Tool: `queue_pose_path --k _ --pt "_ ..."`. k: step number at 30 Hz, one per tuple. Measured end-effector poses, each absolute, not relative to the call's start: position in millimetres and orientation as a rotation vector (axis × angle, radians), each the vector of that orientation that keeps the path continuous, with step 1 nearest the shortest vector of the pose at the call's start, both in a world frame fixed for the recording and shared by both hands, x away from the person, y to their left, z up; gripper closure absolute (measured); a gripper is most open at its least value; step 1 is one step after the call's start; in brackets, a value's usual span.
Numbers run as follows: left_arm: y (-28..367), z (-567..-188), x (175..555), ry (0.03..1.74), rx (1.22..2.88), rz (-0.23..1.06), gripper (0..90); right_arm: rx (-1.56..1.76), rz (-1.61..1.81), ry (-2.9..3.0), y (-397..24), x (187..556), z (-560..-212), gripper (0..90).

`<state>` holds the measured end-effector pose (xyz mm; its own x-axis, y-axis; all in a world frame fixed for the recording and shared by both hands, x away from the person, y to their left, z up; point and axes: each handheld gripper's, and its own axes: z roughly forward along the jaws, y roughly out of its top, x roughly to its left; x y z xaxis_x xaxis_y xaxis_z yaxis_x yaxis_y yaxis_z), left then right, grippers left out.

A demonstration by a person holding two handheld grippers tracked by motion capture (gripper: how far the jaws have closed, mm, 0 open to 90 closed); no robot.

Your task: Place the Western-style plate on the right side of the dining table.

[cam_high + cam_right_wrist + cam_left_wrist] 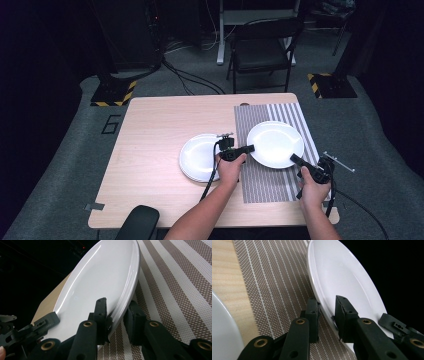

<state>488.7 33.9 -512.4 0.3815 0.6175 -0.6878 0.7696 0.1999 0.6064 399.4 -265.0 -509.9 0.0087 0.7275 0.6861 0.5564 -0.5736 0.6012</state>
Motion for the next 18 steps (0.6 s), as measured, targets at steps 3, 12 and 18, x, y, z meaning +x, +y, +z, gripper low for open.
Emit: queue_pose_path --k 3,12,18 --pt "34.1 -515.1 491.0 1.318 1.487 -0.165 73.4 2.12 1.598 1.363 -263.9 402.6 -512.0 72.9" --pt "29.9 -520.7 494.3 1.337 1.482 -0.152 73.1 2.125 1.585 1.355 -264.0 409.2 -517.8 72.6" --pt "26.4 -524.6 496.0 1.342 1.489 -0.146 72.8 2.131 1.574 1.348 -266.5 411.3 -520.9 72.6"
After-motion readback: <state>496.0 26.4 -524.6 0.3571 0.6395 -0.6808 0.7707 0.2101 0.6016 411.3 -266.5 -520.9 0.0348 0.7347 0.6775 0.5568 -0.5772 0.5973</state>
